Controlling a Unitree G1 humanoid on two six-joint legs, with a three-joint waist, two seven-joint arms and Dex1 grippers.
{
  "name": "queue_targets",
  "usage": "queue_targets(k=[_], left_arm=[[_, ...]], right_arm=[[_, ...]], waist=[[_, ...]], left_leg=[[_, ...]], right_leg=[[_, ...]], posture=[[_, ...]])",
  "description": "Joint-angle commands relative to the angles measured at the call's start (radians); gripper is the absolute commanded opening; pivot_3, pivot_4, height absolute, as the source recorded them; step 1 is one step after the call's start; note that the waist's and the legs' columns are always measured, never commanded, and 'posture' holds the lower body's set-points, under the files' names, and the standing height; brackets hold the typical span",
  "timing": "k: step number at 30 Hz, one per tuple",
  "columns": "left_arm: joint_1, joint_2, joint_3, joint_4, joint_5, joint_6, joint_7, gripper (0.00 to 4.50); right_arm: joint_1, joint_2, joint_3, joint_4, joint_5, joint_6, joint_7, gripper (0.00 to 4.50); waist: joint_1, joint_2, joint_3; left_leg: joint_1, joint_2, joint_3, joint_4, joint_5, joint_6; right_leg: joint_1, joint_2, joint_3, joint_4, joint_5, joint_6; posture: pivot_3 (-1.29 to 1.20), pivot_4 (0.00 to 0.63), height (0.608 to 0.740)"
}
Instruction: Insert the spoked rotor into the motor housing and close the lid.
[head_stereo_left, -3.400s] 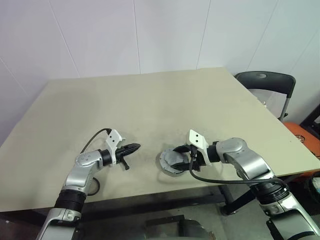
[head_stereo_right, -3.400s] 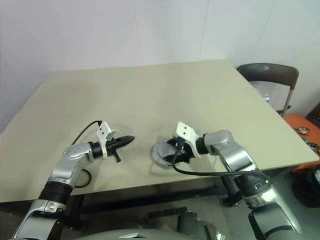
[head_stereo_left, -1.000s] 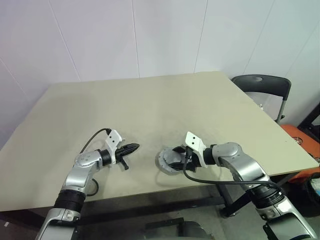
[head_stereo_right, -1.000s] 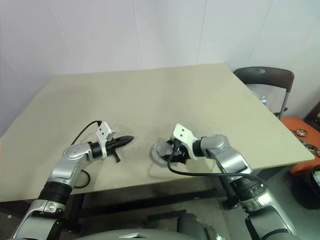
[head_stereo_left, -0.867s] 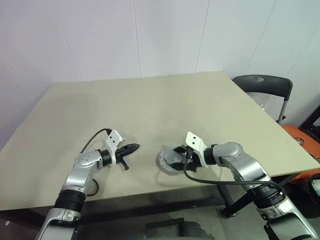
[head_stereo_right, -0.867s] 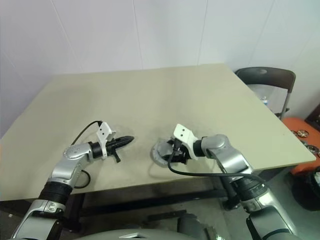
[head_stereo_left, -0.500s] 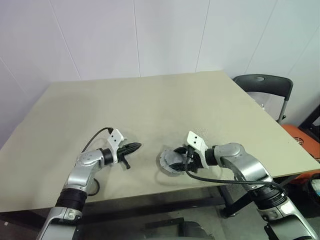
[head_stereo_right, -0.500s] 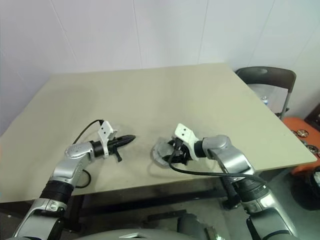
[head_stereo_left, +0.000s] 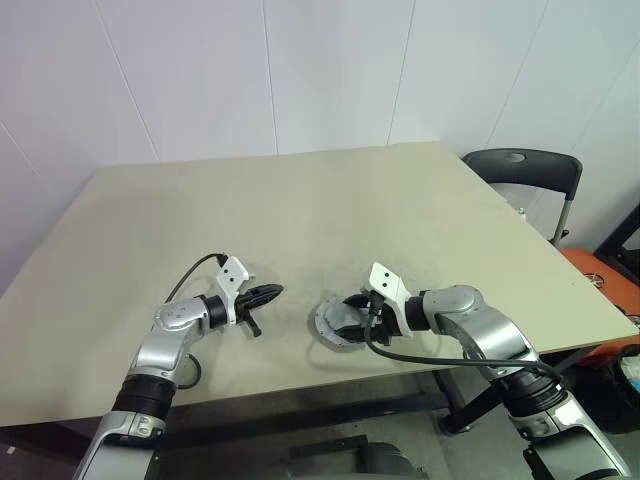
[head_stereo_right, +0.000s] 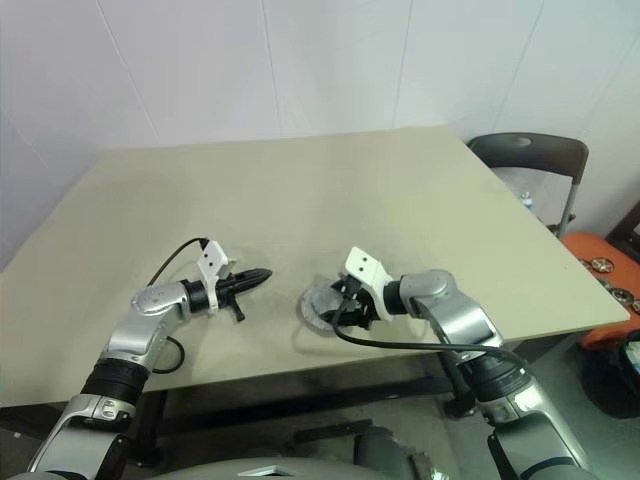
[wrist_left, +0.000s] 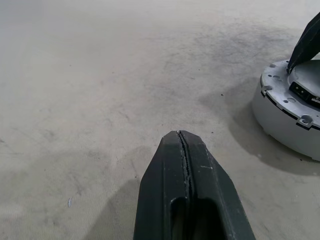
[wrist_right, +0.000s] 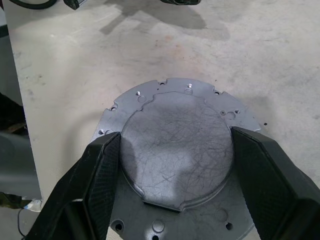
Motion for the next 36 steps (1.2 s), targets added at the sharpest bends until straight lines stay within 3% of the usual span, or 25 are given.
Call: queue_targets(k=[1, 16, 21, 36], left_arm=[[-0.016, 0.004, 0.007, -0.014, 0.002, -0.018, 0.002, 0.0], [-0.014, 0.006, 0.004, -0.009, 0.013, -0.024, -0.001, 0.0], [-0.017, 0.006, 0.002, -0.005, 0.016, -0.026, -0.002, 0.0], [-0.005, -0.001, -0.001, -0.01, 0.021, -0.03, 0.005, 0.0]], right_arm=[[0.039, -0.03, 0.07, 0.065, -0.038, 0.031, 0.018, 3.03], [0.01, -0.085, 0.052, 0.069, -0.04, 0.007, 0.066, 3.03], [-0.013, -0.052, -0.021, 0.033, 0.044, 0.027, 0.08, 3.03], [-0.018, -0.093, 0.028, 0.062, 0.001, -0.003, 0.094, 3.03]], waist=[[0.0, 0.0, 0.0], [0.005, 0.001, 0.001], [0.005, 0.002, 0.002], [0.006, 0.002, 0.002]], left_leg=[[0.0, 0.0, 0.0, 0.0, 0.0, 0.0], [-0.002, -0.002, 0.0, 0.0, -0.002, 0.0], [-0.003, -0.002, 0.0, 0.0, -0.003, 0.001], [-0.006, -0.002, 0.0, 0.0, -0.003, 0.0]], right_leg=[[0.0, 0.0, 0.0, 0.0, 0.0, 0.0], [-0.001, -0.002, 0.0, -0.003, 0.0, -0.001], [-0.002, -0.002, 0.0, -0.003, 0.0, 0.0], [-0.007, -0.002, 0.0, -0.003, 0.0, 0.0]], posture=[[0.0, 0.0, 0.74], [0.0, 0.0, 0.74], [0.0, 0.0, 0.74], [0.0, 0.0, 0.74]])
